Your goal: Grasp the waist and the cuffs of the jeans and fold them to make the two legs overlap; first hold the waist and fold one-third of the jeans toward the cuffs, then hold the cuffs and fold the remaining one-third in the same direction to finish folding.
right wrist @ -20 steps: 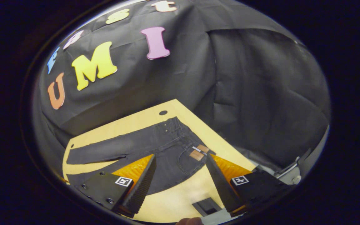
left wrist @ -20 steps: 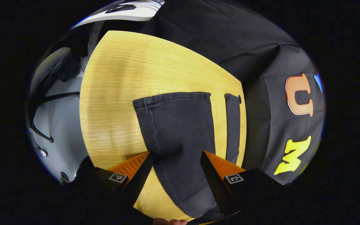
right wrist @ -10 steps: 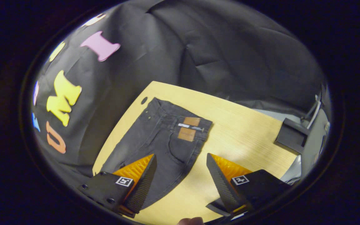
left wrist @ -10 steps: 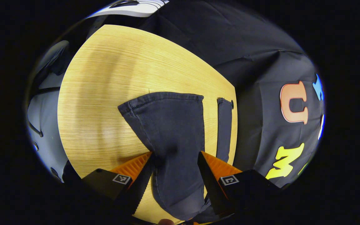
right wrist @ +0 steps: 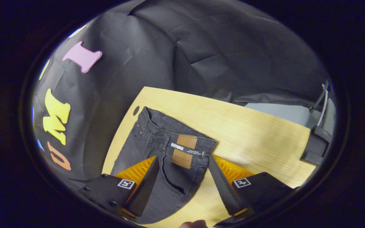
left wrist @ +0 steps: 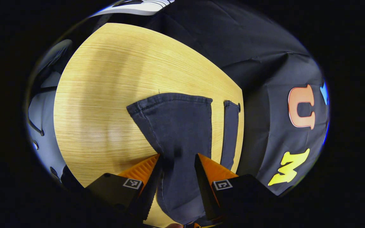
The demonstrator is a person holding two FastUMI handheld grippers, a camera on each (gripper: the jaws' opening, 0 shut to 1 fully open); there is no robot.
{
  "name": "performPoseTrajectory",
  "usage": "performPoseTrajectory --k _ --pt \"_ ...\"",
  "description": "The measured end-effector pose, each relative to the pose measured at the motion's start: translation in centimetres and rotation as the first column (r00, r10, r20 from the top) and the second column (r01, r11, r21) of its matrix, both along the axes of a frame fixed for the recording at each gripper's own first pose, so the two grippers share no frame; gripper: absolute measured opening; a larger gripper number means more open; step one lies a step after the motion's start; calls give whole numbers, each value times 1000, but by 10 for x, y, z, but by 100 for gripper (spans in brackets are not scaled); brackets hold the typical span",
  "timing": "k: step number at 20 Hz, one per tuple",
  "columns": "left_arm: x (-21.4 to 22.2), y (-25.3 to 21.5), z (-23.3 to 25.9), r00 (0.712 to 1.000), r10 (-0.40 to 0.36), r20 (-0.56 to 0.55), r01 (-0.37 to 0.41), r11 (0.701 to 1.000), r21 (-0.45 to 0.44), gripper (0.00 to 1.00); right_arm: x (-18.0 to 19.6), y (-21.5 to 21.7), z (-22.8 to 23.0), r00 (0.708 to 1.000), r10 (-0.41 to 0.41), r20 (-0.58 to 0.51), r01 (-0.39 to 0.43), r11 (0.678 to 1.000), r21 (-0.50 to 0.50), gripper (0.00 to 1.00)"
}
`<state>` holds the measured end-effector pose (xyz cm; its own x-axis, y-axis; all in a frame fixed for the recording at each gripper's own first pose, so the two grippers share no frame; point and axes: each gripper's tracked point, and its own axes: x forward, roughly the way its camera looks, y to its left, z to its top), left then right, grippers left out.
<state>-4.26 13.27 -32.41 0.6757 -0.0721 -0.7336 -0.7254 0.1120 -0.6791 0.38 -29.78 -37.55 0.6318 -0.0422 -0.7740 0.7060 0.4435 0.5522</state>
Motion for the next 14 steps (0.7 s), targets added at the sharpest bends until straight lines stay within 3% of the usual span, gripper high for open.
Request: performPoseTrajectory --k 1,4,5,6,8,9,10,11,12,13,14 --pt "2 -1 0 1000 -4 -2 4 1000 -4 66 0 0 0 1000 5 -12 -5 1000 -10 96" --pt "4 -2 -4 1000 -17 -25 17 1000 -4 58 -1 -1 -6 991 -3 -135 -11 994 -106 91" --pt "4 -1 -6 999 -18 -34 18 1000 -6 56 0 -1 -9 985 -1 -170 -26 987 -156 82" --pt "5 -1 -8 999 -17 -40 17 1000 -10 62 0 2 -12 980 8 -199 -50 978 -205 73" --pt "4 0 -12 998 -12 -59 11 1000 -12 43 -7 2 -17 958 37 -284 -127 943 -309 74" --pt "2 0 -14 997 -8 -78 7 1000 -13 38 -8 2 -17 947 56 -315 -169 924 -344 67" --pt "3 0 -15 996 -11 -86 10 1000 -16 27 -10 -1 -10 930 68 -360 -213 900 -379 69" --pt "3 -1 -15 996 -22 -91 20 1000 -18 22 -8 -3 -7 926 70 -371 -227 888 -401 62" --pt "3 -1 -15 995 -29 -93 27 999 -21 16 -7 0 -14 925 69 -375 -228 888 -399 55" --pt "4 0 -15 995 -32 -92 29 999 -27 14 -1 5 -17 939 78 -334 -208 904 -372 55" --pt "4 -1 -15 995 -34 -92 32 999 -30 11 0 8 -15 940 66 -335 -192 913 -359 41"
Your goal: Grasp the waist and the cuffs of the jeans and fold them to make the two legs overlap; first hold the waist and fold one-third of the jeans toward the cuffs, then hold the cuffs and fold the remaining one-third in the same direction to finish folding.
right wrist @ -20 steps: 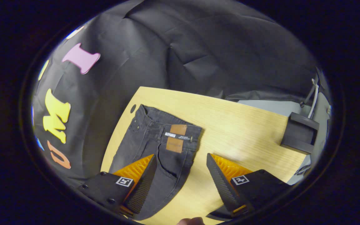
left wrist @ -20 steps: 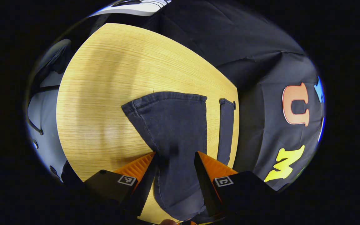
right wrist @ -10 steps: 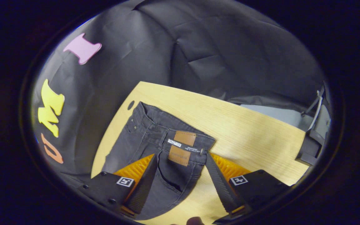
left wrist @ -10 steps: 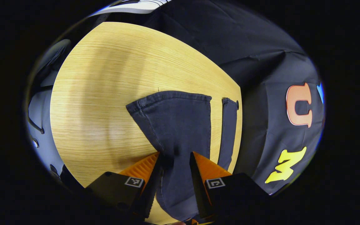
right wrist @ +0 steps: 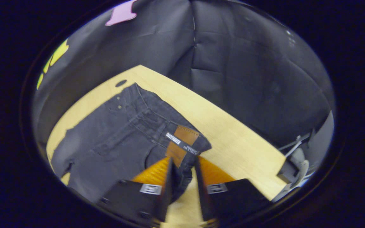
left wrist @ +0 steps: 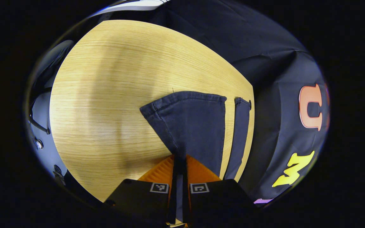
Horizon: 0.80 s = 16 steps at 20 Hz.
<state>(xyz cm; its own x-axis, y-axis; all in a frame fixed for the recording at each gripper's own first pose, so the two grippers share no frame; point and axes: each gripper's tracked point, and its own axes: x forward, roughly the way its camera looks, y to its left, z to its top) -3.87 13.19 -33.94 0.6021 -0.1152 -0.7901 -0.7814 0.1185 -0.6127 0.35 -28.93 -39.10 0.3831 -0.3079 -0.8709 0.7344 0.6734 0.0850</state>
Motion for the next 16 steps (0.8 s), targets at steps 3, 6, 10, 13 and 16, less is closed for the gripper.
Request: performPoseTrajectory --k 3,6,10,13,16 --pt "0 0 -1 1000 -10 2 10 1000 -9 7 4 0 1 1000 -16 -1 16 998 57 10" --pt "-1 0 6 1000 -27 1 27 999 -21 5 5 -1 7 998 -64 30 58 986 155 1" --pt "-1 0 23 998 -51 26 52 998 -24 5 6 -2 25 991 -97 92 71 966 247 1" --pt "2 -2 37 994 -95 48 95 995 -2 4 10 0 50 982 -115 152 66 955 291 1" --pt "10 -3 54 988 -140 71 138 990 25 4 20 9 75 973 -121 196 51 943 329 1"
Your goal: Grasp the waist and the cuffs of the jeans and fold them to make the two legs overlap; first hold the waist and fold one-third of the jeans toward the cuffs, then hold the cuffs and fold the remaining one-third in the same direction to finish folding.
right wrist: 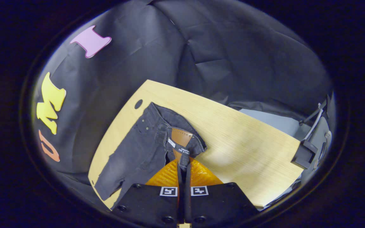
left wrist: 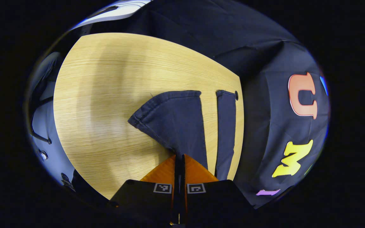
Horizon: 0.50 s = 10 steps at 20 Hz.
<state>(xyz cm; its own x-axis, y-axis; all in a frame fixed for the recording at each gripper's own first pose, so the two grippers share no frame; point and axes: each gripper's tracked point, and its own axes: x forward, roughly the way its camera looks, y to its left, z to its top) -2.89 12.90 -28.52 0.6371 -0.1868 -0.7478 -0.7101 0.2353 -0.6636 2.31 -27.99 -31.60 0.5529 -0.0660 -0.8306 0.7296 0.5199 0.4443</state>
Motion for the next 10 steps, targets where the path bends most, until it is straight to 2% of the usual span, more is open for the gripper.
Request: performPoseTrajectory --k 4,10 --pt "24 -2 27 996 -75 53 72 996 50 4 16 2 27 998 8 55 -10 999 36 0" --pt "68 1 59 985 -143 98 135 987 86 4 48 -3 57 993 -17 118 5 995 103 0"
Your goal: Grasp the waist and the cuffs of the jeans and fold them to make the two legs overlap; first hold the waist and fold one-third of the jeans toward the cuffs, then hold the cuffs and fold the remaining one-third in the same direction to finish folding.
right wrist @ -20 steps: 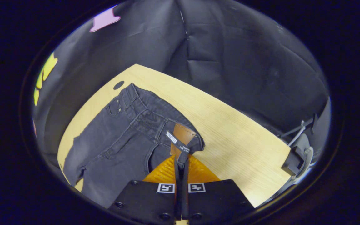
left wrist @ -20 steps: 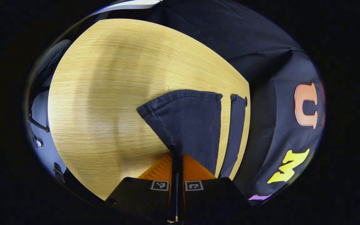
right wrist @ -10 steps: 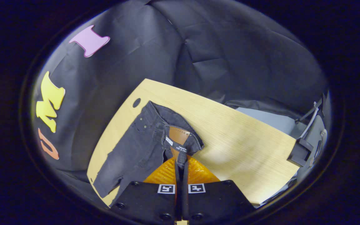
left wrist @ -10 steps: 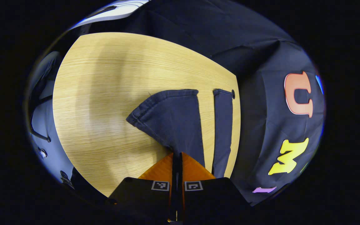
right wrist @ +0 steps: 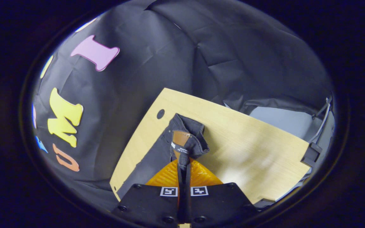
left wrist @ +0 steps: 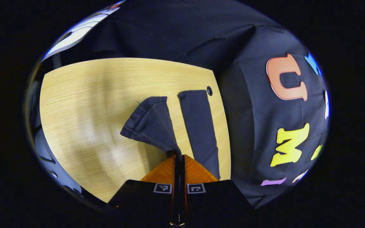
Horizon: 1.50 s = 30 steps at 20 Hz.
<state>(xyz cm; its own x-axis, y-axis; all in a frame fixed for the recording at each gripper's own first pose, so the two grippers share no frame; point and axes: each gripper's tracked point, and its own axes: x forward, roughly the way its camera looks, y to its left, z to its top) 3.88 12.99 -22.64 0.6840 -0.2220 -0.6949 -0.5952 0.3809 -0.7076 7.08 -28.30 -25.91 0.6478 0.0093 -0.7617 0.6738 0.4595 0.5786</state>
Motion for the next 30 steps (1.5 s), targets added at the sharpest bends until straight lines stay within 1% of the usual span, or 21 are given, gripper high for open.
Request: performPoseTrajectory --k 3,6,9,12,15,16,18,21,23,25,26,30 --pt "23 0 10 999 -41 -1 41 999 20 4 23 -2 16 1000 7 26 -7 1000 16 0" --pt "49 -3 16 996 -88 -13 89 995 35 4 50 -2 23 998 36 45 -36 999 11 0" --pt "78 -3 17 989 -145 -37 148 986 79 4 82 0 28 996 61 59 -62 998 8 0" --pt "109 -2 10 985 -161 -70 166 983 77 3 109 -2 21 996 74 59 -74 997 4 0" --pt "142 -7 6 985 -147 -85 151 988 42 4 137 -6 10 997 55 59 -56 998 29 0" --pt "153 -9 2 984 -152 -92 157 987 44 4 144 -7 6 997 49 57 -51 998 34 0" --pt "171 -11 -13 977 -179 -118 189 979 77 4 158 -10 -4 998 47 52 -49 998 38 0" --pt "199 -15 -31 959 -241 -147 259 959 116 3 179 -13 -24 998 52 26 -53 998 27 0" --pt "211 -20 -50 934 -309 -179 337 929 154 3 189 -11 -41 997 76 -2 -76 997 -2 0" --pt "218 -20 -69 908 -357 -220 397 899 184 4 198 -11 -54 996 89 -22 -90 996 -19 0" --pt "222 -18 -77 897 -372 -238 419 887 194 4 201 -10 -60 995 95 -32 -96 995 -24 0" --pt "231 -28 -93 868 -414 -276 471 861 191 6 215 -7 -75 993 109 -52 -111 993 -38 0"
